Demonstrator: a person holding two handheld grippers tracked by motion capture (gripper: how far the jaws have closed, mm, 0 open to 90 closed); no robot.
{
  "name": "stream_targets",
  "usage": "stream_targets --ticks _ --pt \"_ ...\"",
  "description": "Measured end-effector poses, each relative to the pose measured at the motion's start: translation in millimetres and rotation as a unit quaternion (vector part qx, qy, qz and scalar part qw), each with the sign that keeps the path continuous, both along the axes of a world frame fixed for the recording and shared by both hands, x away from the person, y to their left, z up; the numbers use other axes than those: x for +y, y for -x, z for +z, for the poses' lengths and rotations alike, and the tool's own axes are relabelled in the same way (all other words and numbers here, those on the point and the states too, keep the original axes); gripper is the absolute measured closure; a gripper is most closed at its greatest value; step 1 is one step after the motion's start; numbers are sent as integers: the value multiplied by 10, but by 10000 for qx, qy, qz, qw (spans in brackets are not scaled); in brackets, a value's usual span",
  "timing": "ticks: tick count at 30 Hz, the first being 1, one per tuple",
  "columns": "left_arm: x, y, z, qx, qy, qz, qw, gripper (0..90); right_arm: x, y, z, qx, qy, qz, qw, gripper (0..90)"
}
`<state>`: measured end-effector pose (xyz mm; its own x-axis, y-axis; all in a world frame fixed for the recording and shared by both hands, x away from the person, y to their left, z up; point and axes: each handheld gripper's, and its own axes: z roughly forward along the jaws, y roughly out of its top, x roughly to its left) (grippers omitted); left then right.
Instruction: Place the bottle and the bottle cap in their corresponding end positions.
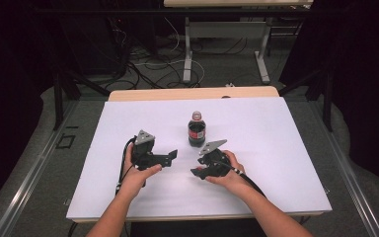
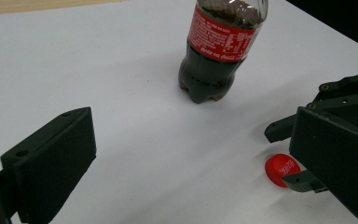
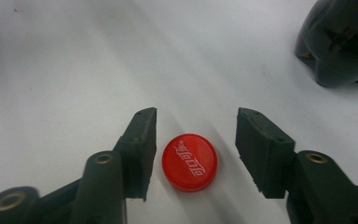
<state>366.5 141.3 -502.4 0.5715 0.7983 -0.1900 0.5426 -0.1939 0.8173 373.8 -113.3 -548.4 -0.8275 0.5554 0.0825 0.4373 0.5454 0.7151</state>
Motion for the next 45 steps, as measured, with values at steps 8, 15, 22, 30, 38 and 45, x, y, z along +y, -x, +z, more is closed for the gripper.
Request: stream_targets --ticks 8,15,22,30,38,45 --pt "138 -27 3 34 -21 143 9999 6 -246 -5 205 -106 -62 -389 9992 350" --pt "271 -60 -14 113 -4 275 9996 6 -689 -55 380 -34 -274 -1280 9914 285" --pt "396 -93 -35 212 50 457 9987 6 -1088 -63 463 -129 -312 -1811 9829 176" --pt "565 -118 -32 260 71 630 9977 6 -1418 -64 450 -268 -231 -2198 9749 100" --pt "682 -161 -134 251 69 821 9963 6 -1625 -75 302 -357 -211 -2582 9652 21" --pt "752 -200 -226 378 87 954 9947 6 -1875 -109 139 -174 -318 -3119 9494 10"
